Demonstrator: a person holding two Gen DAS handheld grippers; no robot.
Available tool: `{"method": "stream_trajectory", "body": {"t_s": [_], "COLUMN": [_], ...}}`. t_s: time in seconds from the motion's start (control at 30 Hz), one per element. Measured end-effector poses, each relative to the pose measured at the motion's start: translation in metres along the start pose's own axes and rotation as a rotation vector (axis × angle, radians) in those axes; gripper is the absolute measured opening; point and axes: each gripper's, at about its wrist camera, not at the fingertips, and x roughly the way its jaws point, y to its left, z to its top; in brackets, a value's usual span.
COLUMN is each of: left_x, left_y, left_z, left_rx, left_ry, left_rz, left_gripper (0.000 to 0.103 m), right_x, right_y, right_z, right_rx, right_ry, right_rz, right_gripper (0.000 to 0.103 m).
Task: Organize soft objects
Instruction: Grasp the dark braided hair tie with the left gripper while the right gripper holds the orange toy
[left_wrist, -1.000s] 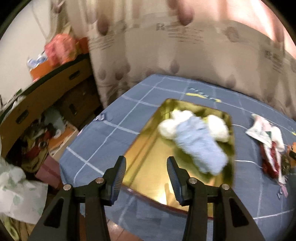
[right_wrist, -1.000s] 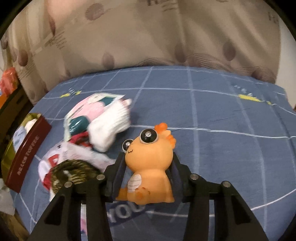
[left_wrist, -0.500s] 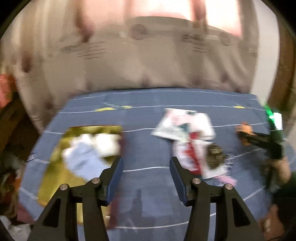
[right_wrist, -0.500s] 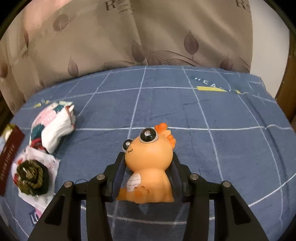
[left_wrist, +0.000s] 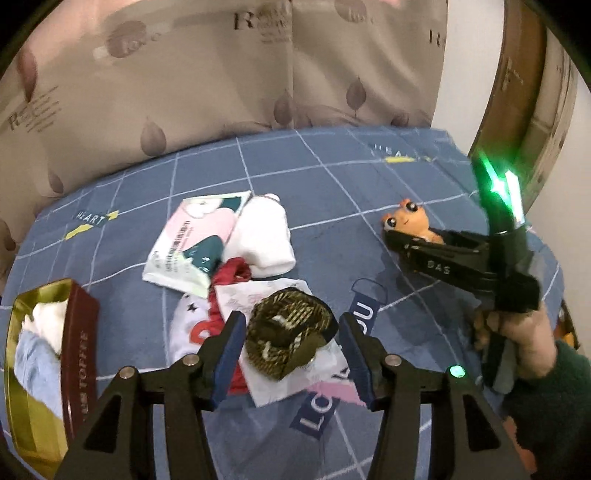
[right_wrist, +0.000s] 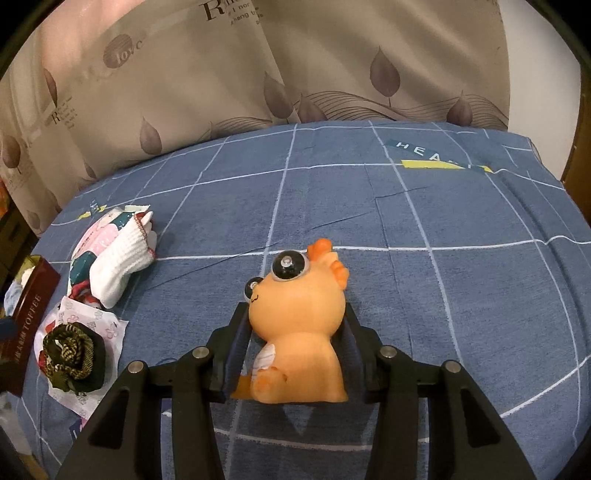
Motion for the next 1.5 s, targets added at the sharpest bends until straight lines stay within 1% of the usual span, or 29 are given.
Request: {"method": "stream_trajectory", "body": {"t_s": [0.17,0.27,0.33,0.4,0.53,0.57,0.63,0.67,0.7,0.8,0.9,1.03,1.27,1.5], "left_x": [0.023,0.038,0.043,0.046,0.052,0.052,0.051,0.05,0.049,0.045,0.039,0.031,0.019,0.007], "left_y": [-0.013,-0.016,-0.015,-0.014,-0.008,-0.005,-0.002,0.001,0.002,0.002,-0.003,-0.005,0.0,0.006], "left_z": [0.007,0.008,0.007,0.004,-0.003,-0.005,-0.007,-0.008,-0.008,-0.007,-0.006,-0.005,-0.003,-0.004], "left_rx": [0.058,0.056,0.056,0.064,0.064,0.057,0.036,0.021,0.019,0.021,0.037,0.04,0.014,0.005], "left_ry": [0.036,0.063,0.071,0.074,0.088,0.084,0.071,0.063,0.06,0.059,0.036,0.02,0.007,-0.009], "left_rz": [0.019,0.036,0.038,0.056,0.063,0.052,0.038,0.025,0.024,0.014,0.011,-0.005,-0.053,-0.058], "left_gripper": [0.054,0.054,0.054,0.054,0.054,0.054,0.053,0.051,0.039,0.033,0.026,0.023,0.023,0.023], "right_x": [-0.001,0.0,0.0,0.0,0.001,0.001,0.001,0.001,0.001,0.001,0.001,0.001,0.001,0.001], "right_y": [-0.002,-0.004,-0.007,-0.007,-0.009,-0.009,-0.009,-0.009,-0.009,-0.009,-0.009,-0.009,-0.009,-0.009], "right_z": [-0.001,0.0,0.0,0.0,0.0,0.0,0.001,0.001,0.001,0.0,0.0,0.0,0.001,0.001], "right_rx": [0.017,0.031,0.038,0.043,0.05,0.052,0.052,0.053,0.053,0.053,0.052,0.056,0.056,0.055], "right_ry": [0.001,0.003,0.003,0.004,0.008,0.008,0.008,0.008,0.008,0.008,0.008,0.01,0.011,0.011], "right_rz": [0.018,0.037,0.045,0.051,0.064,0.065,0.066,0.067,0.067,0.066,0.066,0.072,0.072,0.071], "right_gripper": [0.043,0.043,0.043,0.043,0.043,0.043,0.043,0.043,0.043,0.043,0.044,0.044,0.044,0.044]}}
